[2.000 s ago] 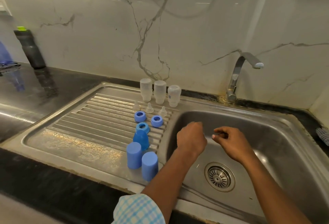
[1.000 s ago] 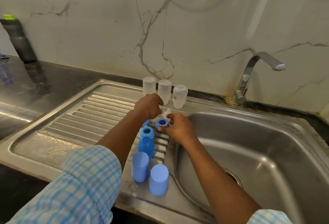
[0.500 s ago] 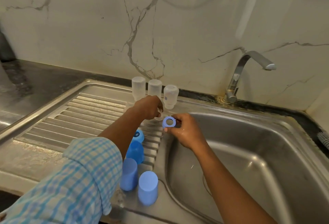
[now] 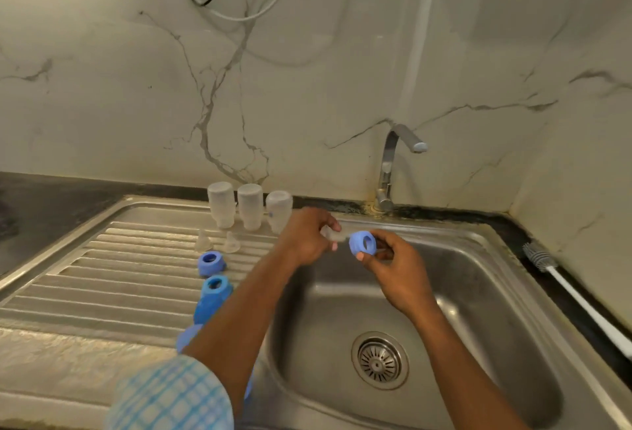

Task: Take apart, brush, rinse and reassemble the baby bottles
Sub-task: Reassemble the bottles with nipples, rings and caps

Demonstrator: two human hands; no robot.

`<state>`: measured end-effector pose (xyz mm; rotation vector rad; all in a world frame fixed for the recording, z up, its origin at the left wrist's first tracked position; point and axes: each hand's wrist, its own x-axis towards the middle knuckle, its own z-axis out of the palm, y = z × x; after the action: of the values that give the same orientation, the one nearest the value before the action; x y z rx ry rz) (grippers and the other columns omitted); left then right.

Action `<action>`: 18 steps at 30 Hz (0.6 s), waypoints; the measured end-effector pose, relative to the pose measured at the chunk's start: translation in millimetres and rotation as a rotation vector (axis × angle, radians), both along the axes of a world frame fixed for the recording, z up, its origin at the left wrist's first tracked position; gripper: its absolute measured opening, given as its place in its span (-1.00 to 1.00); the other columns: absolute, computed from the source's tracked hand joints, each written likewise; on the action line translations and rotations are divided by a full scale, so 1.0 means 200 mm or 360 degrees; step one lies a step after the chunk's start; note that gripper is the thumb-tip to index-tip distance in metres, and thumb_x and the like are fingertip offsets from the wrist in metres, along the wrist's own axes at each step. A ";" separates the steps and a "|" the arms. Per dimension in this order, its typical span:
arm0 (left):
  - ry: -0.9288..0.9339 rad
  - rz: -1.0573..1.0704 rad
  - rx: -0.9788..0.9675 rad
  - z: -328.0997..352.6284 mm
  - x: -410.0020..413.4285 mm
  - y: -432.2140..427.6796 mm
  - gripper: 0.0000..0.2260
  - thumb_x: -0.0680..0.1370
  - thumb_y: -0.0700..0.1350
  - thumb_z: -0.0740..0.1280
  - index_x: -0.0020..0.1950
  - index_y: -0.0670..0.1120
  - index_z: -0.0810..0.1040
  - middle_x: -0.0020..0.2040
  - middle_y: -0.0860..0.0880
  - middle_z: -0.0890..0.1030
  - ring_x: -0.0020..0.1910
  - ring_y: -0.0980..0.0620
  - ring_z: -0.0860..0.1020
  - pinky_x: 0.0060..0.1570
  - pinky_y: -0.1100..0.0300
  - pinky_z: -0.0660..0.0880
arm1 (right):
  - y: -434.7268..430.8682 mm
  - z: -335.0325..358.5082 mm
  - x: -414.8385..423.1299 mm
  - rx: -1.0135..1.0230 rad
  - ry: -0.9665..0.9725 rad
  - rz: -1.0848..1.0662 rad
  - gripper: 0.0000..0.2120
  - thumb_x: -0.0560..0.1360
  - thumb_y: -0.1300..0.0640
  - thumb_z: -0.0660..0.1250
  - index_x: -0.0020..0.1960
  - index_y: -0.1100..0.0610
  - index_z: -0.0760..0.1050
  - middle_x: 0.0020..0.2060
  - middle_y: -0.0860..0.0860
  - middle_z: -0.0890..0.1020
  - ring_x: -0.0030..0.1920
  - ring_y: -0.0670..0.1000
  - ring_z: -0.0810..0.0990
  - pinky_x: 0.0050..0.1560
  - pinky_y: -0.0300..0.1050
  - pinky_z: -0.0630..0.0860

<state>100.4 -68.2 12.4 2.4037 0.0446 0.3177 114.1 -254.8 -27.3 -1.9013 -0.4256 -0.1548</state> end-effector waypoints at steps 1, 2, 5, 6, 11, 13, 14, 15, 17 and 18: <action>-0.0025 0.0004 -0.0058 -0.03 0.00 -0.06 -0.75 0.42 -0.30 0.49 0.08 -0.16 0.68 -0.07 -0.02 0.62 -0.06 0.06 0.56 -0.14 0.31 0.39 | -0.04 0.00 -0.01 0.0030 -0.0008 -0.0008 -0.66 0.45 0.17 0.50 0.20 0.05 0.56 -0.04 -0.16 0.64 -0.05 -0.25 0.59 -0.11 -0.49 0.46; -0.0063 0.0001 -0.0117 -0.07 -0.01 -0.11 -0.78 0.43 -0.31 0.47 0.07 -0.15 0.70 -0.08 -0.01 0.67 -0.07 0.08 0.59 -0.11 0.29 0.46 | -0.06 -0.01 -0.02 0.0045 -0.0018 -0.0008 -0.66 0.45 0.16 0.50 0.20 0.03 0.56 -0.04 -0.17 0.64 -0.03 -0.25 0.60 -0.09 -0.46 0.46; -0.0211 -0.0091 -0.0328 -0.17 -0.03 -0.23 -0.80 0.47 -0.30 0.42 0.03 -0.09 0.74 -0.14 -0.02 0.73 -0.19 0.23 0.60 -0.11 0.20 0.58 | -0.10 -0.03 -0.02 0.0023 -0.0048 -0.0009 -0.66 0.43 0.14 0.51 0.17 -0.02 0.56 -0.04 -0.17 0.64 -0.02 -0.24 0.60 -0.03 -0.39 0.49; -0.0232 -0.0073 -0.0386 -0.21 -0.04 -0.27 -0.75 0.47 -0.29 0.43 0.09 -0.06 0.72 -0.11 0.00 0.73 -0.16 0.24 0.61 -0.08 0.21 0.59 | -0.11 -0.03 -0.02 0.0019 -0.0035 -0.0012 -0.66 0.43 0.14 0.52 0.17 -0.01 0.57 -0.05 -0.18 0.64 -0.03 -0.25 0.60 -0.03 -0.39 0.51; -0.0218 0.0132 -0.0885 -0.31 -0.10 -0.33 -0.44 0.42 -0.34 0.51 0.33 0.01 0.45 0.04 -0.09 0.69 -0.05 0.07 0.68 -0.05 0.22 0.62 | -0.13 -0.06 -0.01 -0.0070 0.0048 0.0122 -0.67 0.43 0.14 0.52 0.15 -0.02 0.57 -0.08 -0.19 0.63 -0.04 -0.25 0.60 -0.08 -0.45 0.47; -0.0223 0.0098 -0.1102 -0.32 -0.13 -0.34 -0.46 0.43 -0.37 0.51 0.29 0.03 0.44 -0.02 -0.10 0.70 -0.08 0.07 0.70 -0.13 0.27 0.61 | -0.14 -0.06 0.00 -0.0079 0.0065 0.0145 -0.64 0.40 0.16 0.54 0.18 0.04 0.59 -0.05 -0.13 0.66 -0.02 -0.21 0.63 0.00 -0.34 0.53; -0.0216 0.0070 -0.1154 -0.32 -0.13 -0.34 -0.47 0.44 -0.37 0.50 0.28 0.04 0.44 -0.02 -0.09 0.71 -0.08 0.09 0.70 -0.14 0.29 0.59 | -0.15 -0.06 0.01 -0.0081 0.0074 0.0155 -0.62 0.40 0.17 0.54 0.20 0.06 0.59 -0.04 -0.12 0.66 -0.01 -0.21 0.63 0.01 -0.34 0.53; -0.0218 0.0037 -0.1158 -0.32 -0.13 -0.34 -0.48 0.46 -0.37 0.48 0.28 0.05 0.44 0.00 -0.08 0.70 -0.06 0.10 0.69 -0.12 0.31 0.59 | -0.15 -0.05 0.01 -0.0091 0.0073 0.0164 -0.61 0.41 0.17 0.54 0.22 0.06 0.59 -0.04 -0.13 0.66 -0.01 -0.23 0.62 -0.01 -0.39 0.52; -0.0224 -0.0027 -0.1043 -0.32 -0.12 -0.34 -0.52 0.49 -0.37 0.44 0.29 0.05 0.46 0.06 -0.03 0.69 0.00 0.12 0.68 -0.03 0.28 0.59 | -0.15 -0.04 0.02 -0.0123 0.0071 0.0175 -0.59 0.42 0.16 0.52 0.25 0.06 0.57 -0.05 -0.17 0.64 -0.02 -0.29 0.59 -0.08 -0.48 0.47; -0.0228 -0.0071 -0.0948 -0.32 -0.12 -0.34 -0.54 0.50 -0.37 0.42 0.29 0.03 0.48 0.08 -0.01 0.68 0.03 0.12 0.67 0.03 0.26 0.60 | -0.15 -0.04 0.02 -0.0139 0.0060 0.0175 -0.58 0.42 0.16 0.52 0.26 0.06 0.57 -0.06 -0.19 0.63 -0.04 -0.31 0.58 -0.10 -0.50 0.46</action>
<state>76.6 -135.9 -51.6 1.7862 0.0168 0.3915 117.6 -285.7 -34.5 -1.9580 -0.5174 -0.0281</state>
